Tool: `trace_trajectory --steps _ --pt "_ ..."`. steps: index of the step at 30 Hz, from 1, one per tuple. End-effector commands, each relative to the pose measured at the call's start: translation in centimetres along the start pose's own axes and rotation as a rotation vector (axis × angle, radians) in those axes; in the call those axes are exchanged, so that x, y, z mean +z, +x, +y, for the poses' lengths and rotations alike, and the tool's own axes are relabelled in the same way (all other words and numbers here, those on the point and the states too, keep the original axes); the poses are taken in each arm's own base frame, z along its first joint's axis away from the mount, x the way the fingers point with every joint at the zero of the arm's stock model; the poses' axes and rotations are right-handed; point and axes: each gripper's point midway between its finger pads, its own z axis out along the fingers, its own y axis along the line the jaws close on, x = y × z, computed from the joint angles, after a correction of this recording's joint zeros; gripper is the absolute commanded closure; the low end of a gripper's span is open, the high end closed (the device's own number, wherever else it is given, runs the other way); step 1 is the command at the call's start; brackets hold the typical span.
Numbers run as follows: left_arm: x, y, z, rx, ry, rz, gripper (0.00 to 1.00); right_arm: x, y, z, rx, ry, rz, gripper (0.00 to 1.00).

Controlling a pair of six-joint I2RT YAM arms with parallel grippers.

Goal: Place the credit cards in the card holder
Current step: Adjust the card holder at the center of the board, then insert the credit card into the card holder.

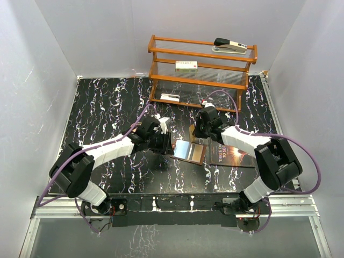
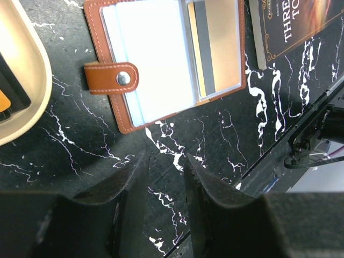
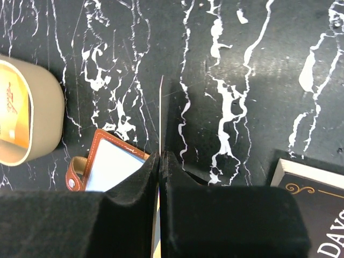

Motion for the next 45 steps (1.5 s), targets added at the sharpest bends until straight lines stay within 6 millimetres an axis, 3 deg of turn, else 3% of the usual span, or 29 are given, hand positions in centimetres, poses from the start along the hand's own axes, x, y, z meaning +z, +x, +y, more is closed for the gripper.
trace_trajectory --steps 1,9,17,30,36,45 --pt "-0.3 -0.4 0.4 0.017 -0.040 -0.026 0.69 -0.1 -0.1 2.2 -0.104 -0.149 -0.023 1.00" --pt "-0.3 -0.1 1.1 0.028 -0.077 -0.016 0.68 -1.4 3.5 2.9 -0.106 -0.237 0.090 1.00" --pt "-0.1 0.9 0.9 0.027 -0.071 0.004 0.69 -3.8 2.1 2.5 -0.068 -0.149 0.109 1.00" --pt "0.8 3.4 1.9 0.021 -0.116 0.062 0.75 -8.0 5.0 3.3 0.200 -0.225 0.142 1.00" --pt "1.2 4.8 2.4 0.012 -0.139 0.091 0.75 -8.6 6.6 3.2 0.292 -0.262 0.152 1.00" --pt "1.9 5.9 2.5 0.016 -0.169 0.124 0.75 -7.8 9.4 3.1 0.358 -0.300 0.219 1.00"
